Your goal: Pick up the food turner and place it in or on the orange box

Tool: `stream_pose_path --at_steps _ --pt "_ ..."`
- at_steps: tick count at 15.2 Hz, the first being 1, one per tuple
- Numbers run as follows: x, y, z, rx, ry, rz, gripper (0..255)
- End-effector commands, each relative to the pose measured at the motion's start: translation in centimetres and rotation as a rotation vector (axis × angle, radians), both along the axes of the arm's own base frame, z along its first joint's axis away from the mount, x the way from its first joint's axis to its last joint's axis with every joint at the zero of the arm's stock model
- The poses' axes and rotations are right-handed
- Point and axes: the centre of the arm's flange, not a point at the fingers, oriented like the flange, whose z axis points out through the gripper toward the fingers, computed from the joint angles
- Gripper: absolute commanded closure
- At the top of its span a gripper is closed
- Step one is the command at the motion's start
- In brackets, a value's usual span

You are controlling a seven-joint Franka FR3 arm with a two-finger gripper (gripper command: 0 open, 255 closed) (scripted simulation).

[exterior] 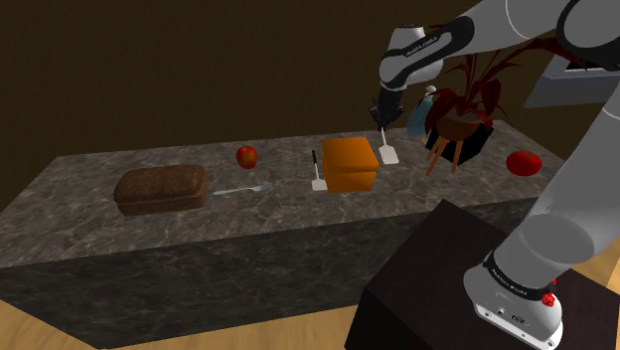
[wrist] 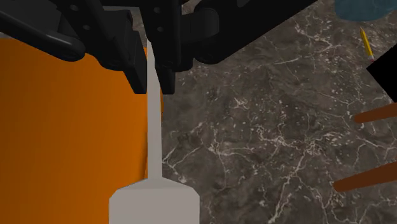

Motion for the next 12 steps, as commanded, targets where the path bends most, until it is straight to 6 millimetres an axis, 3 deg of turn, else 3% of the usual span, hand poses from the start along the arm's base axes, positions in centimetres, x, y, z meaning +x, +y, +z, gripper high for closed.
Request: stream_pose_path --at_steps 1,7,12 --pt "1.6 2.0 0.2 0.000 0.000 -0.001 255" --pt "6.4 8.1 0.8 0.000 0.000 -0.001 255" --pt "6.4 8.1 -1.8 0.000 0.000 -0.001 255"
